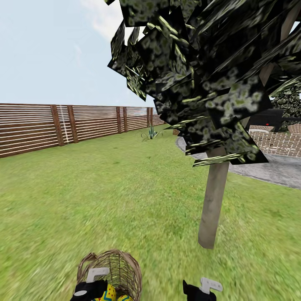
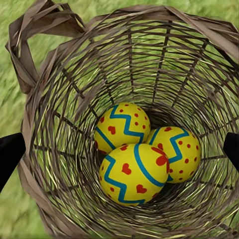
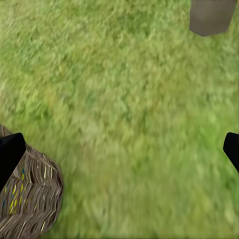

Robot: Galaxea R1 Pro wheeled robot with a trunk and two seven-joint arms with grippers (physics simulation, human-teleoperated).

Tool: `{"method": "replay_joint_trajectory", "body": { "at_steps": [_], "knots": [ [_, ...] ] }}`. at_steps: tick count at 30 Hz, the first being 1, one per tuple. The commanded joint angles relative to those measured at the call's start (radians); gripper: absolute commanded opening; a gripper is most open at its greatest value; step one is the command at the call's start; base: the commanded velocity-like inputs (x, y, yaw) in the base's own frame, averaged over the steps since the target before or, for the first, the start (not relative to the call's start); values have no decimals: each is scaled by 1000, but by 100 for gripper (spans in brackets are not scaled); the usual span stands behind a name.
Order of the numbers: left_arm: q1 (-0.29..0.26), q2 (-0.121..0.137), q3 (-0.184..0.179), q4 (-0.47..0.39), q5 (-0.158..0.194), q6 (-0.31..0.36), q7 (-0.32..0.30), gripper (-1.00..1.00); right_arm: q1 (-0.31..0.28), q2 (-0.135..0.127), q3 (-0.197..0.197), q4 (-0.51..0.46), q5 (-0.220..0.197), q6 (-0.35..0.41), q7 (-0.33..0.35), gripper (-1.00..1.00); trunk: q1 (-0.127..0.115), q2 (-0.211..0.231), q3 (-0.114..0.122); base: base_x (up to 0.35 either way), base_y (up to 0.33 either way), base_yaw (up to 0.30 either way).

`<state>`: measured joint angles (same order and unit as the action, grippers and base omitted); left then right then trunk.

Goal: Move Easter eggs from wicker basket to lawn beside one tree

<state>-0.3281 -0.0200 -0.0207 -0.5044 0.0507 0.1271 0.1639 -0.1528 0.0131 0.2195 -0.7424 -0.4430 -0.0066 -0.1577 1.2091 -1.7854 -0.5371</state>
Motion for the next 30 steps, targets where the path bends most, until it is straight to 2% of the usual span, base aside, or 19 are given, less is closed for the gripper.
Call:
{"method": "replay_joint_trajectory", "body": {
  "at_steps": [1, 6, 9, 13, 17, 18, 20, 21, 22, 23, 27, 30],
  "knots": [
    [0, 0, -2, -2, 6, 5, 5, 100, -1, -1, 5, -2, -10, -1, -8, 100, 0, -1, -1, 0, 0, 0],
    [0, 0, -2, -3, 6, 5, 5, 100, -1, -1, 6, -6, -10, -4, -8, 100, 0, -1, -1, 0, 0, 0],
    [0, 0, -2, -3, 5, 6, 3, 100, -1, 0, 6, -22, -9, -4, -9, 100, 11, -22, -11, 0, 0, 0],
    [0, 0, -2, -2, 5, 8, -1, 100, 0, -3, 6, -113, -9, 11, -9, 100, 27, -50, -23, 0, 0, 0],
    [0, 0, -1, -2, 4, 19, -2, 100, 21, -9, 3, -303, -8, 123, -12, 100, 42, -78, -36, 0, 0, 0],
    [0, 0, -1, -2, 4, 33, -2, 100, 28, -11, -1, -397, -7, 204, -13, 100, 46, -85, -39, 0, 0, 0],
    [0, 0, -1, -2, 4, 48, -1, 100, 33, -13, -5, -499, -7, 293, -15, 100, 54, -99, -45, 0, 0, 0],
    [0, 0, -1, -2, 4, 58, 0, 100, 37, -14, -9, -597, -7, 377, -17, 100, 57, -106, -48, 0, 0, 0],
    [0, 0, -1, -2, 4, 62, 0, 100, 38, -15, -13, -641, -7, 416, -19, 100, 61, -113, -51, 0, 0, 0],
    [0, -1, -1, -2, 5, 68, -1, 100, 39, -15, -27, -712, -7, 490, -28, 100, 65, -120, -54, 0, 0, 0],
    [-1, -2, -1, -2, 5, 82, -2, 100, 41, -16, -63, -799, -8, 612, -43, 100, 80, -148, -67, 0, 0, 0],
    [-3, -3, -1, -3, 5, 88, -2, 100, 42, -16, -75, -826, -9, 651, -46, 100, 92, -169, -76, 0, 0, 0]
  ]
}}
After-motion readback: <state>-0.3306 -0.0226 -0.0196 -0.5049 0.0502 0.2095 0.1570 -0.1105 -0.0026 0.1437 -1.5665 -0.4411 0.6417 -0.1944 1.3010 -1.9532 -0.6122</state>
